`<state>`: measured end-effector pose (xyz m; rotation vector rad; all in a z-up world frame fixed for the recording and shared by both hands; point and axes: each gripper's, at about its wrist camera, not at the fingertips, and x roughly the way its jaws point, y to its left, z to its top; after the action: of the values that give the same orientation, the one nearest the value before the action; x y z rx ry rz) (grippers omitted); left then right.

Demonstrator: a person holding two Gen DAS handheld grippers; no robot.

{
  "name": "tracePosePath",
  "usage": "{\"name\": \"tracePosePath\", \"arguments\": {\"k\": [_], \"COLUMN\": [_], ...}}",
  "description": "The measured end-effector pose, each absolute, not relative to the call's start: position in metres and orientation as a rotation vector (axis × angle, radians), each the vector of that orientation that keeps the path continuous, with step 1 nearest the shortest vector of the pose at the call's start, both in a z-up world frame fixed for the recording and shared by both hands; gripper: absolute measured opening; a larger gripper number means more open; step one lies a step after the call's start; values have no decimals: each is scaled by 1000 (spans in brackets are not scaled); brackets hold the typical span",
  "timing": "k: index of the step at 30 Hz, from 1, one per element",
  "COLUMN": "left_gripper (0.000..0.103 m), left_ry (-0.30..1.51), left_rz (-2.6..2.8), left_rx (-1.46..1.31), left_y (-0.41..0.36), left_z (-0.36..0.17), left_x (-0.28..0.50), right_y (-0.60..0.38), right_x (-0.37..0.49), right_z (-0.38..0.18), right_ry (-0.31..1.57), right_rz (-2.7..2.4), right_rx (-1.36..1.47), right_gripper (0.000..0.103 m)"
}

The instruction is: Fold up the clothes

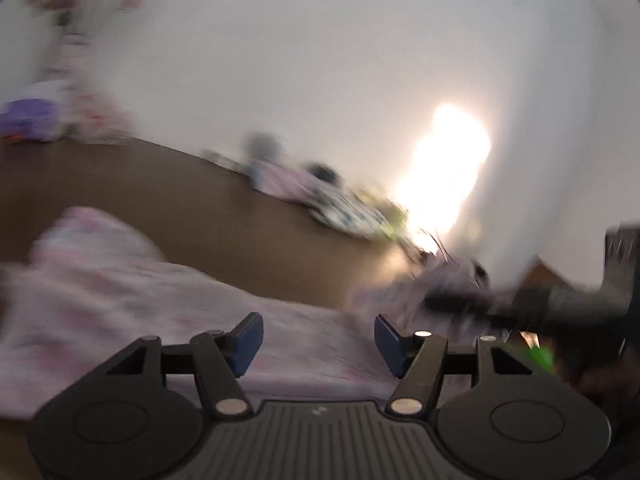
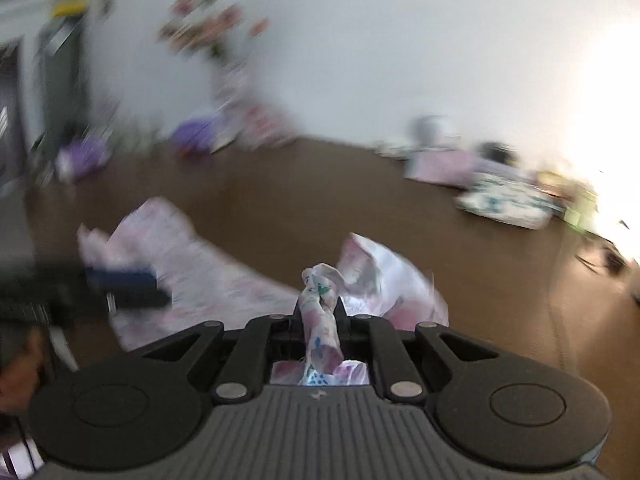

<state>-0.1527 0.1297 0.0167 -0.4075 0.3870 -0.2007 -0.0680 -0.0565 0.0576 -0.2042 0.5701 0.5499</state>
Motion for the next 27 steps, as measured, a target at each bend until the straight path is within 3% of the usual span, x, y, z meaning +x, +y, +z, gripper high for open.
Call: {"name": "tracePosePath", "arguments": {"k": [1,2,3,4,7,9,12,16,19,21,25,27], "left_gripper": [60,61,61,61,63,73,74,72,56,53,36,26], "left_ry": [379,377,375,379,429,506,615,683,709,718,697,697], "left_rz": [-179,-158,-137,-117,-79,-56,-29,91,135,166,235,245], "left_rx": [-422,-424,-425,-420,-399,-380,-310,-286,-234,-236,-276,-283], "left_y": [137,142,146,148,155,157,151,140,133,133,136,139], "left_z": [17,16,16,16,18,19,22,20,12,8,7,7], "left_x": [-159,-164,-169,-174,-186,-187,-183,-172,-166,-164,-163,-154], "right_y": [-36,-18,-6,-2,-20,-50,-78,-51,0,35,78,81], "right_x": [-64,-60,-58,-60,-59,-52,-31,31,46,51,63,67], "right_z": [50,39,32,32,61,95,133,121,87,66,47,41], "right_ry": [588,621,652,668,679,654,518,599,615,672,757,782], "right_rz": [576,602,626,652,772,854,805,826,962,1091,1248,1231], "right_rx": [-240,-267,-277,-266,-143,-23,-101,-321,-492,-565,-572,-556], "right_gripper": [12,22,46,53,58,71,76,74,68,60,53,12]}}
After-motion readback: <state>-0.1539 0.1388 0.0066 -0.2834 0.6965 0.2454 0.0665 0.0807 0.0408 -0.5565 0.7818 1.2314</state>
